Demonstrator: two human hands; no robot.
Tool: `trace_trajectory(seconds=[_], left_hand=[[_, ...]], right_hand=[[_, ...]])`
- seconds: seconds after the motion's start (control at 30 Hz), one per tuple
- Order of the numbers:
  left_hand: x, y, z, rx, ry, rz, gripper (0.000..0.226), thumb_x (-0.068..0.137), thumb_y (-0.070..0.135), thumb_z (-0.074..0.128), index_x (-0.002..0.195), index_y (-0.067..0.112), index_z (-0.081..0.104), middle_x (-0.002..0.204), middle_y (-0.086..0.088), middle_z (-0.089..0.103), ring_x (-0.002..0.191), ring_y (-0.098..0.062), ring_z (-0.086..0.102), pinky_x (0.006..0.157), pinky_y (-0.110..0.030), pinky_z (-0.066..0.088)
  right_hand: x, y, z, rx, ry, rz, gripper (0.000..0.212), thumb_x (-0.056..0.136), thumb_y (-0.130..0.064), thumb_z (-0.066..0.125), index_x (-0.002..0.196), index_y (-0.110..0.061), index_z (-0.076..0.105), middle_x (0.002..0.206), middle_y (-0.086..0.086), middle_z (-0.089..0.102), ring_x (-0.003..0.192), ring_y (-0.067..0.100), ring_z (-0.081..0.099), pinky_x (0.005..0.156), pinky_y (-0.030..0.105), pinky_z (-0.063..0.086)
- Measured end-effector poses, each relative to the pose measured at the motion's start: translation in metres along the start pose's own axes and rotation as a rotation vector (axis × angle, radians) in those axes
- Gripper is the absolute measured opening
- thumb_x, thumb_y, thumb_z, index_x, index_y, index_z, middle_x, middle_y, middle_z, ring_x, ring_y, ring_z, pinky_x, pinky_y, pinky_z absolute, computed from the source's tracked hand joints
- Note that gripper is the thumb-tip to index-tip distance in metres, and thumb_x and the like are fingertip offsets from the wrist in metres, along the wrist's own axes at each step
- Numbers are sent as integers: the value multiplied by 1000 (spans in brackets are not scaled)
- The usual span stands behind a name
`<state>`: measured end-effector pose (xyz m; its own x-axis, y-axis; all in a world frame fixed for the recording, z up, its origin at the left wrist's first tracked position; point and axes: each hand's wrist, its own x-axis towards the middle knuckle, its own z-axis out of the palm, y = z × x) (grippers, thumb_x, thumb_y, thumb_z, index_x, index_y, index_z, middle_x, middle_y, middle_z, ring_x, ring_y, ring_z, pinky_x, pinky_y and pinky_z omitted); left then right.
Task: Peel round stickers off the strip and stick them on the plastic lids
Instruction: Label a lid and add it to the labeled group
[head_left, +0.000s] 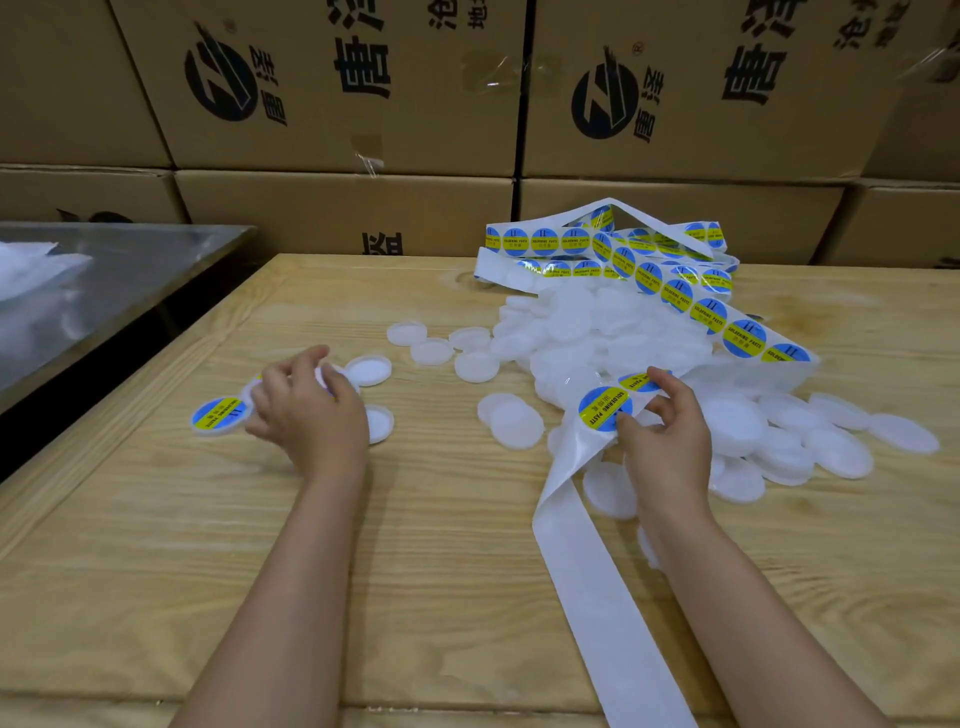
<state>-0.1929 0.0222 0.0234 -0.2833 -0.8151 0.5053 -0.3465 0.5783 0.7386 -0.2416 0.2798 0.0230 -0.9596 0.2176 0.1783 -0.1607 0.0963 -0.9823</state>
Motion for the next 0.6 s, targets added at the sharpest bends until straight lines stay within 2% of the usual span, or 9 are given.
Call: trace_trajectory(seconds=[0.07, 0.13, 0.2, 0.27, 0.37, 0.43, 0.47, 0.53, 0.6], left_hand=[[-13, 13, 2, -68, -5, 219, 24, 87, 9, 53, 105, 13, 69, 105, -13, 62, 101, -34, 54, 83, -39, 25], [-28, 27, 3, -138, -63, 432, 24, 83, 4, 56, 103, 11, 69, 101, -11, 66, 96, -32, 60, 80, -37, 27], [-44, 40, 6, -226, -200, 583, 28, 83, 5, 56, 107, 10, 68, 107, -7, 67, 100, -27, 62, 83, -35, 28], [-59, 50, 8, -284, -379, 681, 35, 84, 9, 54, 118, 12, 63, 119, -1, 64, 110, -20, 59, 90, -32, 26], [-75, 57, 12, -315, -643, 753, 48, 88, 16, 51, 135, 21, 48, 140, 9, 47, 128, -8, 42, 102, -30, 18], [-82, 57, 15, -314, -755, 778, 51, 92, 16, 52, 140, 25, 40, 144, 19, 36, 135, -2, 31, 109, -30, 11], [-83, 57, 17, -315, -787, 778, 51, 93, 16, 52, 141, 27, 39, 141, 23, 34, 137, -1, 28, 110, -31, 8], [-86, 57, 18, -341, -806, 758, 48, 93, 16, 54, 139, 27, 43, 135, 26, 37, 135, 1, 27, 111, -31, 7], [-85, 59, 18, -393, -775, 728, 43, 90, 16, 59, 131, 25, 53, 132, 20, 49, 130, 2, 33, 109, -29, 11]], right_hand=[[-1, 1, 2, -41, -27, -19, 54, 81, 0, 60, 120, -37, 52, 108, -3, 58, 68, 16, 51, 72, 28, 44], [-4, 1, 4, -71, -47, -31, 54, 80, 0, 60, 119, -36, 53, 97, -6, 57, 66, 12, 51, 71, 27, 43], [-7, -1, 5, -88, -67, -51, 53, 79, 1, 60, 119, -34, 54, 89, -8, 54, 66, 4, 51, 71, 25, 42], [-9, -3, 6, -99, -100, -75, 53, 78, 0, 60, 117, -35, 54, 90, -5, 56, 71, 0, 52, 69, 18, 43], [-14, -7, 8, -147, -153, -128, 51, 76, -2, 61, 115, -34, 56, 90, -5, 58, 67, -8, 53, 60, 4, 39], [-18, -9, 9, -137, -210, -148, 50, 76, -2, 60, 115, -34, 56, 91, -7, 58, 64, -9, 52, 60, 4, 41], [-20, -11, 10, -126, -237, -152, 50, 77, -2, 60, 113, -35, 56, 92, -8, 59, 69, -8, 54, 63, 5, 42], [-22, -13, 10, -96, -272, -169, 47, 78, 0, 58, 107, -37, 56, 94, -10, 61, 80, -5, 58, 70, 10, 45], [-23, -15, 10, -62, -290, -192, 40, 80, -1, 60, 99, -37, 58, 89, -11, 62, 80, -1, 60, 71, 13, 46]])
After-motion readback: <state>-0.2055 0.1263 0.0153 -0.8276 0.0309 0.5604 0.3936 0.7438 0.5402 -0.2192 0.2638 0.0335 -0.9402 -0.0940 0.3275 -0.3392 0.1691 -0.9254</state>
